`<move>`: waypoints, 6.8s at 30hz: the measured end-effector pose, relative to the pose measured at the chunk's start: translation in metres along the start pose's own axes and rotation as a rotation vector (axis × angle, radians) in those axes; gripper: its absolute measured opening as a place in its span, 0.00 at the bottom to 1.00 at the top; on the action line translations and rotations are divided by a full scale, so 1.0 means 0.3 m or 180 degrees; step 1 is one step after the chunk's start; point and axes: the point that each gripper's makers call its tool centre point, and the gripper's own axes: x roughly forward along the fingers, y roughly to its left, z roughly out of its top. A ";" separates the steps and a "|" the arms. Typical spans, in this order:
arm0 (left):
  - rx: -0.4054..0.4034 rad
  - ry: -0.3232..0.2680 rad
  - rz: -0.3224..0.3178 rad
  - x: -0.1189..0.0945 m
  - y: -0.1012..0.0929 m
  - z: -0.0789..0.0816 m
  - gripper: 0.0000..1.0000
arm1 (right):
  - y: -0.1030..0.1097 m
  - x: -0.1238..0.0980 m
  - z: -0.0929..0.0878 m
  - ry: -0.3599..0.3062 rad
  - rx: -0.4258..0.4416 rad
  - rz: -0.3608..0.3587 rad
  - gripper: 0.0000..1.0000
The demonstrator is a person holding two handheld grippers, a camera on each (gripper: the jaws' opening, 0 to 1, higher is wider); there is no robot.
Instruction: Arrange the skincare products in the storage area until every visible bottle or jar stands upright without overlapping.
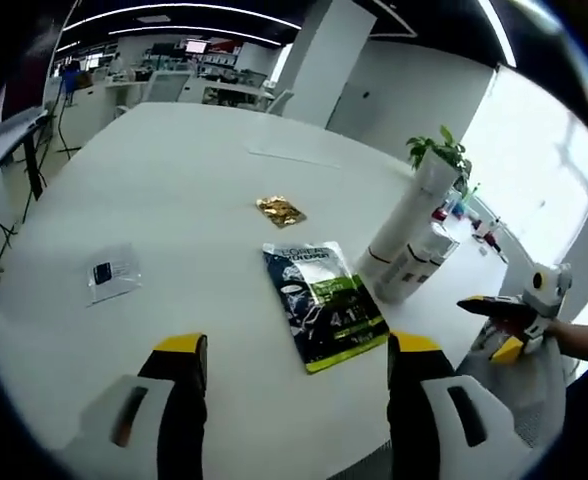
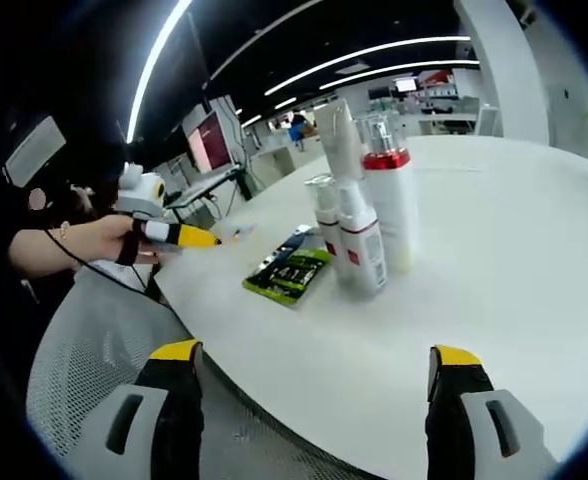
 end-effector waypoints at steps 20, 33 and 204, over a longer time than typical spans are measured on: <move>0.0223 -0.0220 0.0111 -0.161 -0.006 0.007 0.94 | -0.010 -0.010 0.021 -0.0124 0.0014 -0.0052 0.99; 0.0307 -0.0183 0.0080 -0.156 -0.009 0.016 0.99 | -0.007 -0.010 0.031 -0.0153 -0.0003 -0.0024 0.99; 0.0257 0.1092 0.0824 0.192 0.175 0.046 0.35 | -0.025 -0.005 -0.004 0.0081 -0.0056 -0.0102 0.92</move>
